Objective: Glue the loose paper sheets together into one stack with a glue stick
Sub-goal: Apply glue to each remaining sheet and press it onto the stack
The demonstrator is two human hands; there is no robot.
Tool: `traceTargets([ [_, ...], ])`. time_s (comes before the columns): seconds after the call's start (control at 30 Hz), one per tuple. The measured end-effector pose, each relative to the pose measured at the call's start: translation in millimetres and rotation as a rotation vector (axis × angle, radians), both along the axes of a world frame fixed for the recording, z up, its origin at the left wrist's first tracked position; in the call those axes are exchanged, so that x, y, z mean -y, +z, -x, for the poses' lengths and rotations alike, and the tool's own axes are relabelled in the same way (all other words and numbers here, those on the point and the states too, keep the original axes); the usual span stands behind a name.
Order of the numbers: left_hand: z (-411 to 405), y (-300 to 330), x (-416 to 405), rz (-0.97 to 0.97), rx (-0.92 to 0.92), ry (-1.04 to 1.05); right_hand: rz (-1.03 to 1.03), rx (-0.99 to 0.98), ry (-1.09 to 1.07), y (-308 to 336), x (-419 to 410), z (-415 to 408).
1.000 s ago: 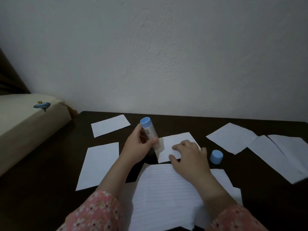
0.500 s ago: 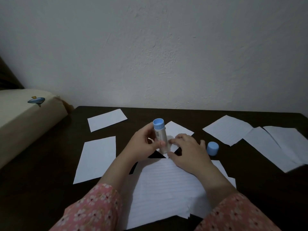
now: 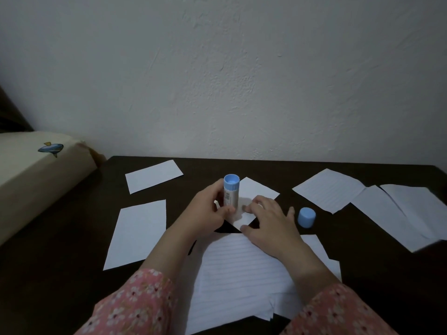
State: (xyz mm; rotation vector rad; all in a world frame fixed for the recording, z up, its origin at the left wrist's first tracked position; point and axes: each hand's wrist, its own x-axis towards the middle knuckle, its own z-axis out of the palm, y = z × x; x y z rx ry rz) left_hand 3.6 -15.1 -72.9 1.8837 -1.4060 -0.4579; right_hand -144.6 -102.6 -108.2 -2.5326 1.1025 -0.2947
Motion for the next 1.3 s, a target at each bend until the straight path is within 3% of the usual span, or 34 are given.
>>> traceTargets([
  [0.53,-13.1,-2.1,0.5,0.034,-0.073,0.24,0.003,-0.01,0.008,-2.1,1.6,-0.3],
  [0.73,-20.2,2.4,-6.1,0.388,-0.439,0.406,0.017,-0.011,0.006,-1.2,0.1,0.2],
  [0.97,-27.3,10.1,-11.7,0.473,-0.511,0.426,0.031,-0.037,-0.003,-1.1,-1.5,-1.0],
  [1.17,-30.9,4.9,-14.3,0.383,-0.424,0.499,0.029,-0.048,-0.006,1.2,-3.4,0.1],
  [1.3,-34.5,1.0,-15.5,0.29,-0.178,0.518,0.039,-0.048,-0.021,4.7,-6.4,0.5],
])
